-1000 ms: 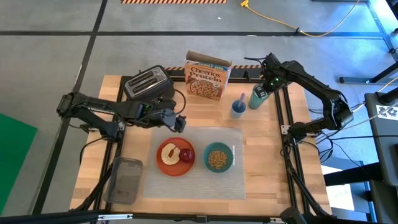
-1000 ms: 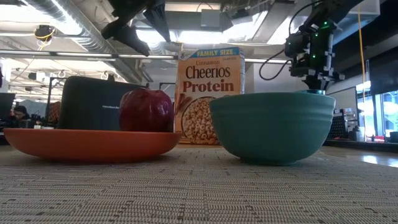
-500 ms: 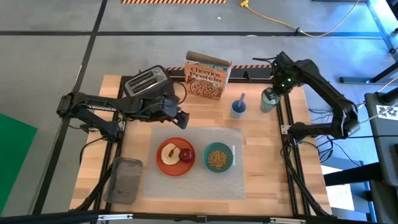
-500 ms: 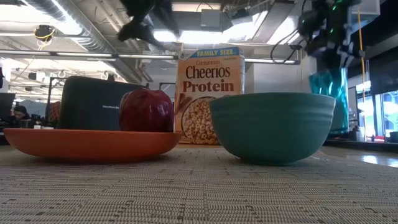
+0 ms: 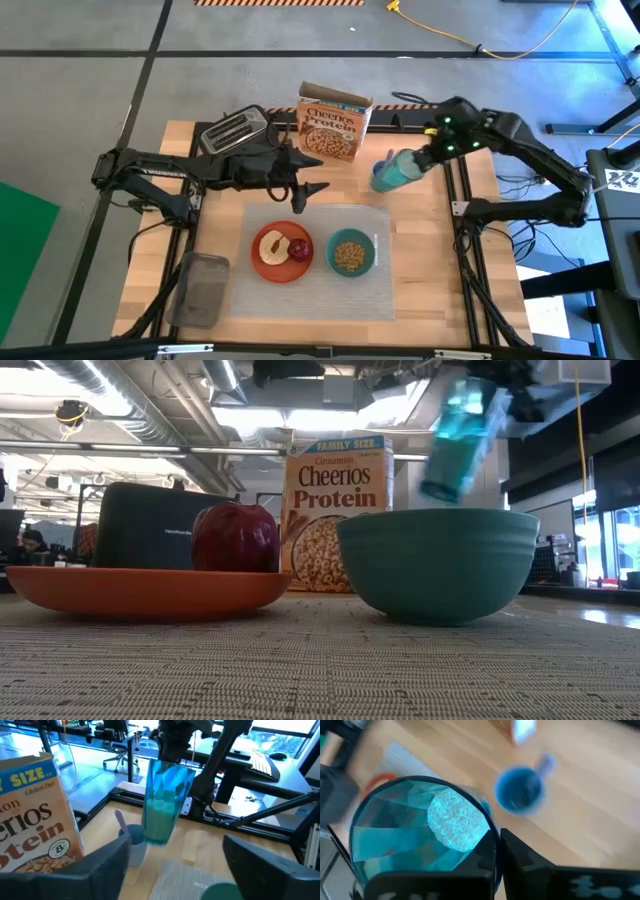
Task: Arrange a breakfast setting
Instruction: Put the blue cup with rice on the gray placemat to the top right of the orange plate
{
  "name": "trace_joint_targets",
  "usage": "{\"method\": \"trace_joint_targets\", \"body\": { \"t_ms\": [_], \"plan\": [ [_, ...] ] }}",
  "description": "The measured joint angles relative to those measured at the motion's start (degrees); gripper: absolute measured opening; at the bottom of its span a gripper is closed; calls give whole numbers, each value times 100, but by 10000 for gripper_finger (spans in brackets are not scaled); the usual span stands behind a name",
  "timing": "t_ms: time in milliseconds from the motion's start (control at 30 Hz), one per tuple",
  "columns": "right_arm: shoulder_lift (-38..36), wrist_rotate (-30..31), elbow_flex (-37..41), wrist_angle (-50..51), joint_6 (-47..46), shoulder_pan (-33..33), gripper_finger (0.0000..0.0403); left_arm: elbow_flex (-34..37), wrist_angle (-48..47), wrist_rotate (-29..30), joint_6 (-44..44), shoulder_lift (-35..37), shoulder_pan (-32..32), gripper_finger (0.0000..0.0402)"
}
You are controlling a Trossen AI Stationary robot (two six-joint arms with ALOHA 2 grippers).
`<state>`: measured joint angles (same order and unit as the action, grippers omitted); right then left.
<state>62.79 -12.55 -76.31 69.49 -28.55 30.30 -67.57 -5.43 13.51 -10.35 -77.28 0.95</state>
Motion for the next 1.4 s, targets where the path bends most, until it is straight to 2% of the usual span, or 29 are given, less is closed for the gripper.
{"method": "trace_joint_targets", "body": {
  "t_ms": [167,233,333,533,733,933,1200,1400],
  "plan": [
    [582,446,0,-1607,-561,-1146,1,4,19,-122,71,-231,106,384],
    [840,391,-28,-2156,-606,-1403,1,-9,105,-86,238,-301,134,395],
    [1239,328,-265,-2501,-617,-1613,1,2,52,-132,509,-341,146,387],
    [1885,371,-978,-2459,-542,-1720,1,-2,-2,-595,526,-397,148,382],
    [2267,349,-1581,-2331,-219,-1727,1,-2,-18,-490,340,-416,164,381],
    [2342,811,-1608,-2238,-143,-1722,1,2,-13,-252,265,-66,125,381],
    [2518,743,-1578,-2389,80,-1852,0,-2,16,-910,128,-98,298,381],
    [2550,864,-1578,-2295,202,-1899,0,0,-100,-762,129,-30,244,381]
  ]
}}
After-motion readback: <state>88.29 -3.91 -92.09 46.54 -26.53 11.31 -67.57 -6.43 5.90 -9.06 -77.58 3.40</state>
